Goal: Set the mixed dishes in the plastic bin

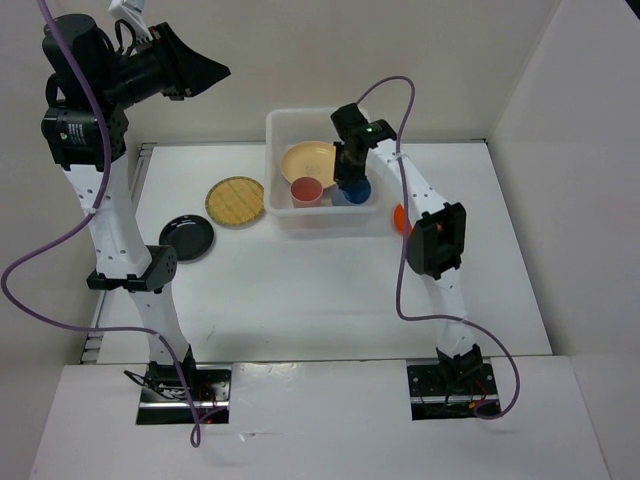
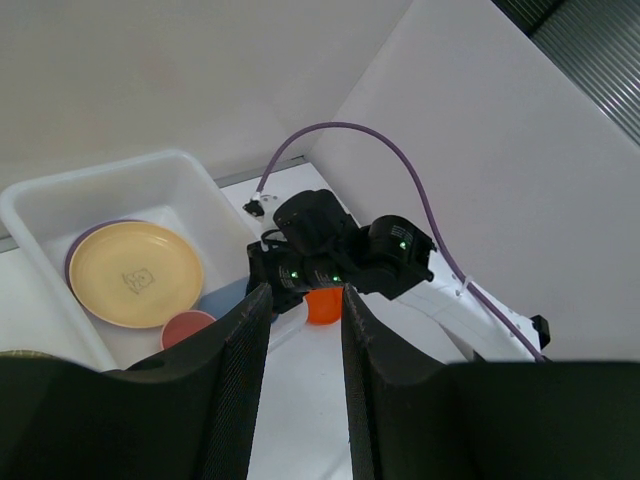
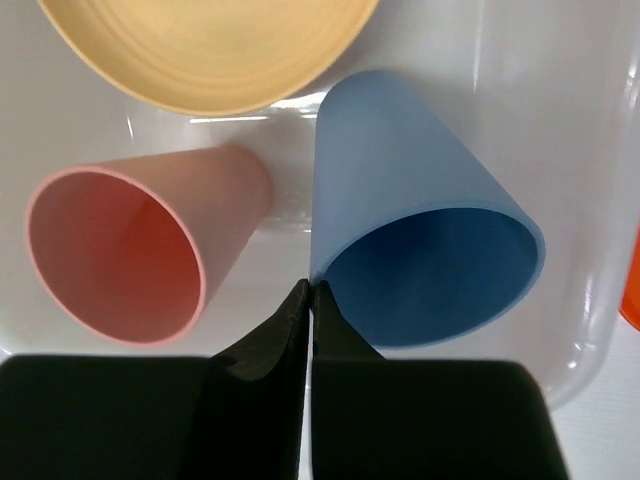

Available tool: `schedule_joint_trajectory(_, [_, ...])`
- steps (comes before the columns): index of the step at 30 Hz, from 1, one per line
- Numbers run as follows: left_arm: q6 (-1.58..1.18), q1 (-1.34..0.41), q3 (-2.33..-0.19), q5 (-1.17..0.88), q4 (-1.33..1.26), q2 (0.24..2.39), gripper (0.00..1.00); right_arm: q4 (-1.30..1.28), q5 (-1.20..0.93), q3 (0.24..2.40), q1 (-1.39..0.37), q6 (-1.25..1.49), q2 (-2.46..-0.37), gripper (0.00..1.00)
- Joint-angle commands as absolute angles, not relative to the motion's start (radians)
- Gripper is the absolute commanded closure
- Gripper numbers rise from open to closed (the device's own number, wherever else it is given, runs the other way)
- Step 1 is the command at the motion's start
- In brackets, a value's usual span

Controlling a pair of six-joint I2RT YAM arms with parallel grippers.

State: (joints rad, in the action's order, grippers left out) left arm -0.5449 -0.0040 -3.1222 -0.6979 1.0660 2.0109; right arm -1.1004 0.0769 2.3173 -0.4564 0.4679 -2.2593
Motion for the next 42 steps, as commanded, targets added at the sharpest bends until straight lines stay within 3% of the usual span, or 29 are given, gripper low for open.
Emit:
schedule_joint_trajectory(1, [-0.52, -0.006, -3.137, -0.719, 1.048, 2.008, 0.59, -1.215, 0.117, 2.477, -0.486, 0.439, -2.315, 1.0])
schedule_joint_trajectory(4, [-0.52, -0.006, -3.137, -0.719, 1.057, 2.008, 0.59, -1.301, 0.126, 2.64, -0.486, 0.43, -2.396, 1.0])
schedule_joint_trajectory(6, [-0.511, -0.006, -3.137, -0.719, 1.057, 2.008, 0.59, -1.29, 0.126, 2.64, -0.497, 0.43, -2.405, 0.97])
schedule_joint_trajectory(8, [-0.511, -0.006, -3.137, -0.719, 1.057, 2.008, 0.59, -1.299, 0.117, 2.655, -0.497, 0.43, -2.405, 0.86])
schedule_joint_trajectory(14, [-0.511, -0.006, -3.137, -0.719, 1.057, 2.008, 0.59, -1.299, 0.126, 2.655, -0.508, 0.43, -2.405, 0.65])
schedule_joint_trajectory(26, [-0.511, -0.006, -3.137, -0.719, 1.066, 1.999, 0.59, -1.299, 0.155, 2.715, -0.517, 0.448, -2.326, 0.43])
schedule_joint_trajectory(30, [-0.511, -0.006, -3.137, -0.719, 1.066, 1.999, 0.59, -1.299, 0.155, 2.706, -0.517, 0.457, -2.218, 0.28])
schedule_joint_trajectory(35, [-0.502, -0.006, -3.137, -0.729, 1.066, 1.999, 0.57, -1.299, 0.207, 2.551, -0.517, 0.488, -2.007, 0.13])
schedule_joint_trajectory(40, [-0.502, -0.006, -3.137, -0.75, 1.066, 1.999, 0.57, -1.229, 0.272, 2.176, -0.477, 0.557, -1.772, 0.12])
schedule_joint_trajectory(42, [-0.502, -0.006, -3.137, -0.761, 1.066, 1.999, 0.57, -1.083, 0.175, 1.928, -0.381, 0.571, -1.62, 0.12])
